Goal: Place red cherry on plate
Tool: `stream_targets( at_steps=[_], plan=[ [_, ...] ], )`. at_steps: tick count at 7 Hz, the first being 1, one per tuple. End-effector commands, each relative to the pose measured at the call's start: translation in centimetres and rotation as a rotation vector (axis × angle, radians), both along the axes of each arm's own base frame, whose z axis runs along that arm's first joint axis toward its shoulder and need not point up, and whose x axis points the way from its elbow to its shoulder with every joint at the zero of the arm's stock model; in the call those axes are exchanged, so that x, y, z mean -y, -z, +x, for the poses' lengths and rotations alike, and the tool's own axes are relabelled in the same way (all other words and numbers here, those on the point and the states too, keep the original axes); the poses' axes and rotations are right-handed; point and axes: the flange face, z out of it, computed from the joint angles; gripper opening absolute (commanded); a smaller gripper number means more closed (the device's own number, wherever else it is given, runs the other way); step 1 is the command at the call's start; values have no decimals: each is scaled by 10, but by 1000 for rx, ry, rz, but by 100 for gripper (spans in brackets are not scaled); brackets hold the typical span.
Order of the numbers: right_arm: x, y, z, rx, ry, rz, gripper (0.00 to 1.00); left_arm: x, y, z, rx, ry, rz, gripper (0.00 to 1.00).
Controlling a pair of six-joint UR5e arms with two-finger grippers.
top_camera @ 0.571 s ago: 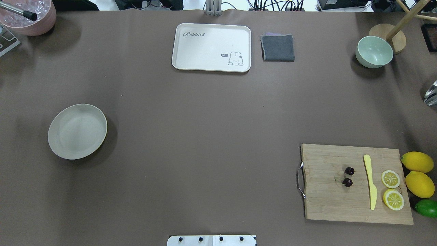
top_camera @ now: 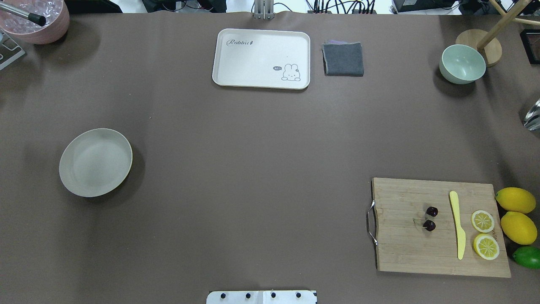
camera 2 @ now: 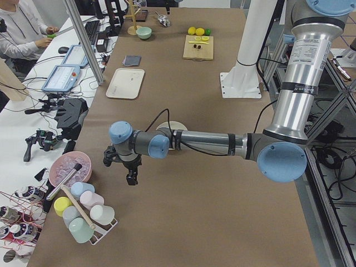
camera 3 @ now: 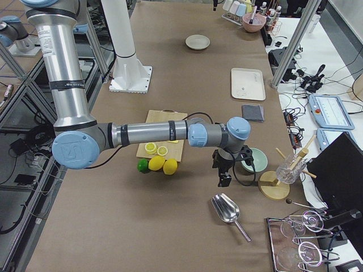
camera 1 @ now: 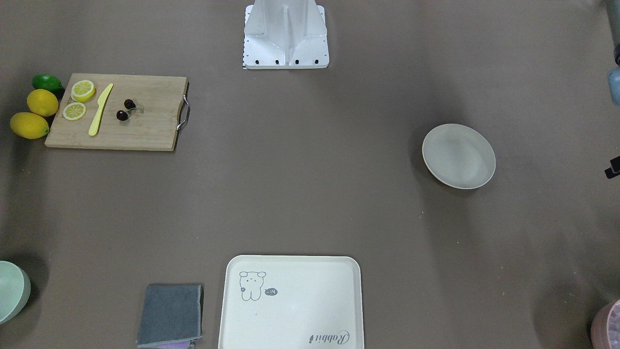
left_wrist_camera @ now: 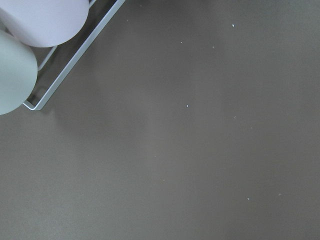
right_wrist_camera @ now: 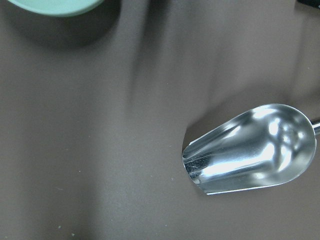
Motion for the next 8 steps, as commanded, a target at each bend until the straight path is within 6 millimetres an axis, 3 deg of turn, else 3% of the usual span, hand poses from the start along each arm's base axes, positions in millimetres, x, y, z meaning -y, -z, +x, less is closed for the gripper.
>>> stream_targets(
  at_steps=[1, 2, 3, 4, 5, 6, 7, 8],
  plan=[
    [3, 4, -3, 2, 4, 3, 100, -1, 10, 0, -10, 0, 13, 97],
    [2, 3, -5, 2, 7, 2, 100, 4, 28, 2, -22, 1, 36, 97],
    [2, 3, -5, 4, 6, -1, 100, -1, 52, 10, -140, -13, 18, 97],
    [2, -1, -6, 3, 10, -6, 100, -2, 74, 21, -230, 41, -79, 98],
    [0, -3, -8, 3, 13, -8, 100, -12, 90, 76, -263, 8, -123, 98],
    [0, -3, -11, 4, 18, -10, 100, -24, 93, 124, -275, -43, -120, 98],
    [0, -4, -11, 4, 18, -11, 100, -41, 87, 175, -272, -88, -149, 98],
    [-3, -8, -11, 3, 19, -17, 100, -53, 77, 209, -258, -117, -144, 98]
  ],
)
